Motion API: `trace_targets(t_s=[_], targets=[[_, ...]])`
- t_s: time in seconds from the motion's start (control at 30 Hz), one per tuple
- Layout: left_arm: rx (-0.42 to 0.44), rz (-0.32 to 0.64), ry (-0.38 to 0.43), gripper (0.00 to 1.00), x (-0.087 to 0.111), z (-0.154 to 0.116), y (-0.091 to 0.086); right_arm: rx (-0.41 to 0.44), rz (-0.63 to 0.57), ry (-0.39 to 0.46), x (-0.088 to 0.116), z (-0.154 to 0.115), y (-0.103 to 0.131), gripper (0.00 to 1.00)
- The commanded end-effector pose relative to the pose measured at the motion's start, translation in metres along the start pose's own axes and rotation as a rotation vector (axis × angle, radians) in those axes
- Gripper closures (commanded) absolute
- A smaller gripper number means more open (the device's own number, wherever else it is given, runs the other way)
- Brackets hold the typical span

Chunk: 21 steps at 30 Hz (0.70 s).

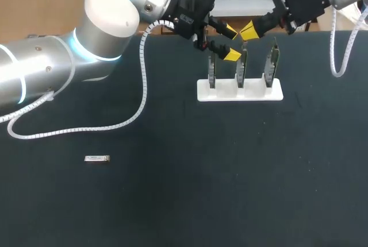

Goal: Pick up the optical module with the left hand, and insert it into the network port with the right hand.

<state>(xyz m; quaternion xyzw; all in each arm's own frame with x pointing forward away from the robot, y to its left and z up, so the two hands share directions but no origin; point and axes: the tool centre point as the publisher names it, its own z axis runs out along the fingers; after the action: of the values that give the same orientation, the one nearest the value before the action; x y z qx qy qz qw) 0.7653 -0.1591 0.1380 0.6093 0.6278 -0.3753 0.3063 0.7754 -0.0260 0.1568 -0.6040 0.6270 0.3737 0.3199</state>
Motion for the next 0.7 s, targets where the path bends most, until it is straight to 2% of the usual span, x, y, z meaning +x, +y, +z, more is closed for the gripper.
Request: trace_targets(t_s=[0.03, 0.7], targets=[[0.001, -0.001, 0.003, 0.00, -0.0007, 0.0002, 0.0005, -0.009, 0.001, -0.001, 0.0007, 0.0014, -0.0033, 1.00], [0.001, -0.001, 0.003, 0.00, -0.0007, 0.0002, 0.0005, -0.015, 0.022, -0.009, 0.0092, 0.0071, -0.0009, 1.00]])
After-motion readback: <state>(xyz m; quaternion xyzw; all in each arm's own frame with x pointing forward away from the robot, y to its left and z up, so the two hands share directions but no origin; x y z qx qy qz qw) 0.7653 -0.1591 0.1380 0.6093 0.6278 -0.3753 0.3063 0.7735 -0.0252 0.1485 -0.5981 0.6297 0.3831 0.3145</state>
